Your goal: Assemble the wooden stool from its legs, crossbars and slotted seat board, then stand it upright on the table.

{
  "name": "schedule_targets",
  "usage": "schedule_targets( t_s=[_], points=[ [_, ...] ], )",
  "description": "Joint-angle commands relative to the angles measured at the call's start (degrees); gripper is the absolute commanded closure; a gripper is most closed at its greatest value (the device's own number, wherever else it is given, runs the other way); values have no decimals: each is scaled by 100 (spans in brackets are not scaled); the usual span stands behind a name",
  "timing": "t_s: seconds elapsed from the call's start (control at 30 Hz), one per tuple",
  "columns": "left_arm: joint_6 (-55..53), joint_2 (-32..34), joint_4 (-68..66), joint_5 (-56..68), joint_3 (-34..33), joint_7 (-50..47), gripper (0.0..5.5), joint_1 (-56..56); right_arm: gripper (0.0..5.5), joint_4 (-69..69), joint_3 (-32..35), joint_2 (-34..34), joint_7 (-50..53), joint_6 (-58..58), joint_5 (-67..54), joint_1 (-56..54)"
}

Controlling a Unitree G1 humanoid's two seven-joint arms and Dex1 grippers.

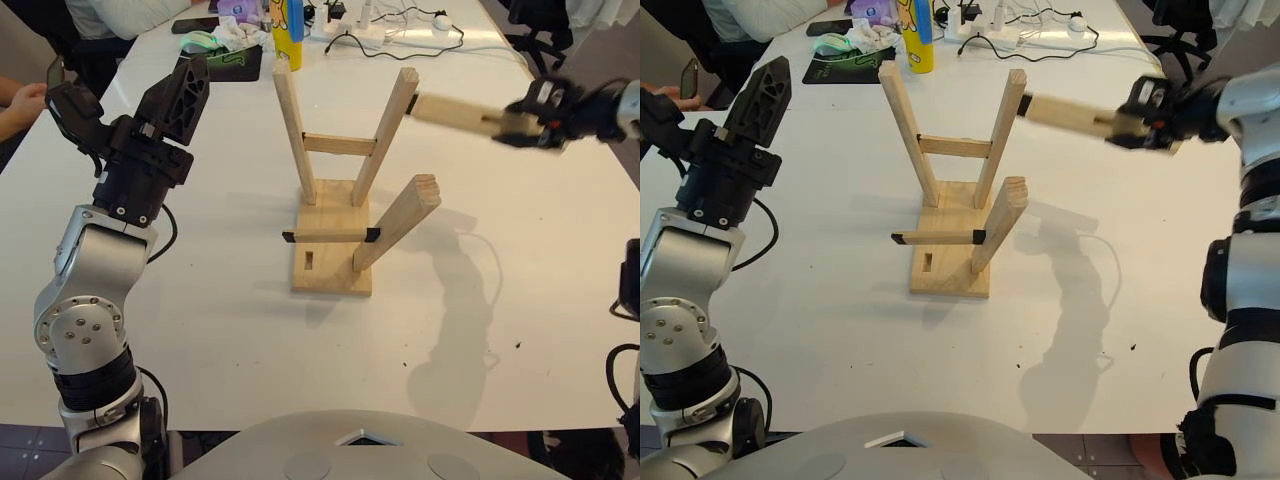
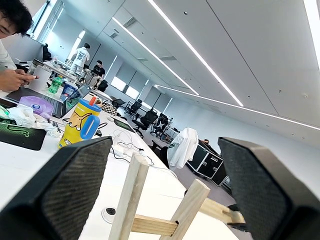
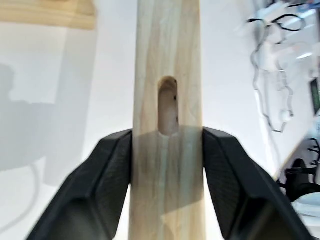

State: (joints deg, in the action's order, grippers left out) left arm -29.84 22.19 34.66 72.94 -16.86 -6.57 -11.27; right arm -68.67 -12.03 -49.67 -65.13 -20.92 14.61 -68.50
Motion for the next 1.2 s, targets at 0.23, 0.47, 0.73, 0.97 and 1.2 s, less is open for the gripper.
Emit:
schedule_targets(
  t_s=[0.23, 0.47, 0.73, 0.97, 1.2],
  points=[
    [-104, 192, -12, -89, 104, 80, 158, -299, 343, 188, 806, 513, 1073, -259, -588, -1373],
    [-372, 427, 124, 26, 448, 390, 158, -661, 343, 1740, 243, 1307, 896, -1920, -453, -993],
    [-598, 2151, -229, 82, -739, 1597, 158, -1271, 343, 1981, -624, 1279, -100, -3345, -89, -1701],
    [-898, 2623, -443, 154, -585, 1857, 158, -1720, 343, 1860, -1053, 1557, 371, -4111, 678, -2213],
    [-1570, 2573, -497, -575, 824, 2010, 158, -2024, 343, 1788, -1434, 1829, 981, -4845, 1413, -2515]
  ],
)
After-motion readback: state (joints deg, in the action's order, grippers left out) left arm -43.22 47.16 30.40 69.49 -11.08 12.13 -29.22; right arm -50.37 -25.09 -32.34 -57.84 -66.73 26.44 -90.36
